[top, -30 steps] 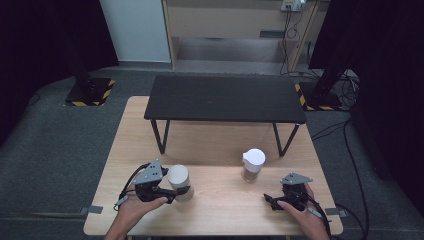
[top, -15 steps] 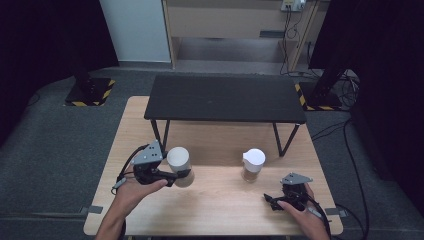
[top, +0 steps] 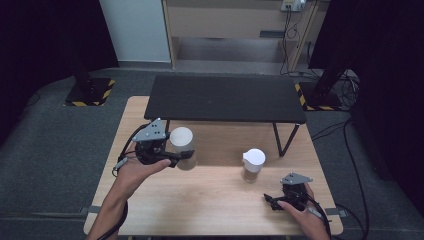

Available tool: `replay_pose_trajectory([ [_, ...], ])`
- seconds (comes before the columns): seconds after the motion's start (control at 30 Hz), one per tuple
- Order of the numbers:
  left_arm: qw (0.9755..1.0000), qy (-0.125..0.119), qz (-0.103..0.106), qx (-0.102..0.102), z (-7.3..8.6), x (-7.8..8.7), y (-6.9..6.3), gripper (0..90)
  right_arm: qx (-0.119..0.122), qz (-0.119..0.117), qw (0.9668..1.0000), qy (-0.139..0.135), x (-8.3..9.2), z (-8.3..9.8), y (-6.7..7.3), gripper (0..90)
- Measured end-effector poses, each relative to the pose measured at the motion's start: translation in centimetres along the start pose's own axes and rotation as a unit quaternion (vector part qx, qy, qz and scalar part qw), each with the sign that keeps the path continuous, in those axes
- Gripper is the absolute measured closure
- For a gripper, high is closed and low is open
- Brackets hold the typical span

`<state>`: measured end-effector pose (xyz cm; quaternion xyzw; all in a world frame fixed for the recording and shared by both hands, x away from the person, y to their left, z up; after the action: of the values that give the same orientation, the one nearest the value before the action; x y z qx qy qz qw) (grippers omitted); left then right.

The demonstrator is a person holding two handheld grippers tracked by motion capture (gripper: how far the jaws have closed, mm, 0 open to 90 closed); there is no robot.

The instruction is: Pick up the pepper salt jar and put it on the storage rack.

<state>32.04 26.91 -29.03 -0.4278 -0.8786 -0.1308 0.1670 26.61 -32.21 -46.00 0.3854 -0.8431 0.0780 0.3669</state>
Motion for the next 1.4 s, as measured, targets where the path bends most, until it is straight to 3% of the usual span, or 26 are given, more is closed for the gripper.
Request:
replay_pose_trajectory([
  [0.4, 1.0, -0.007, -0.002, 0.002, -2.7, 0.0, 1.3, 34.3, 0.0, -0.001, 1.0, 0.0, 0.0, 0.0, 0.0, 1.6],
  [0.83, 0.9995, -0.015, -0.028, 0.006, -5.8, 0.8, 2.9, 34.3, 0.001, -0.001, 1.0, -0.001, 0.0, 0.0, -0.1, 1.7],
  [1.1, 0.9989, -0.014, -0.045, 0.009, -7.1, 0.1, 4.7, 34.3, 0.002, -0.001, 1.0, -0.001, 0.0, 0.0, -0.1, 1.7],
  [1.4, 0.9976, -0.016, -0.063, 0.021, -7.8, -1.8, 6.4, 34.3, 0.002, -0.002, 1.0, -0.001, 0.0, 0.0, -0.1, 1.6],
])
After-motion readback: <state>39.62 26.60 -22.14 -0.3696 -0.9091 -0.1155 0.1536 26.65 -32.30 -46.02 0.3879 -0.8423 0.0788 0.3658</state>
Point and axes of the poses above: each handheld gripper's, and its own axes: x roughly backward along the jaws, z roughly out of its underside, y roughly to its left, the point moved 2 cm from there along -x, roughly forward along the jaws, and after that the axes turned 11 degrees about -z, right-handed, at the moved point
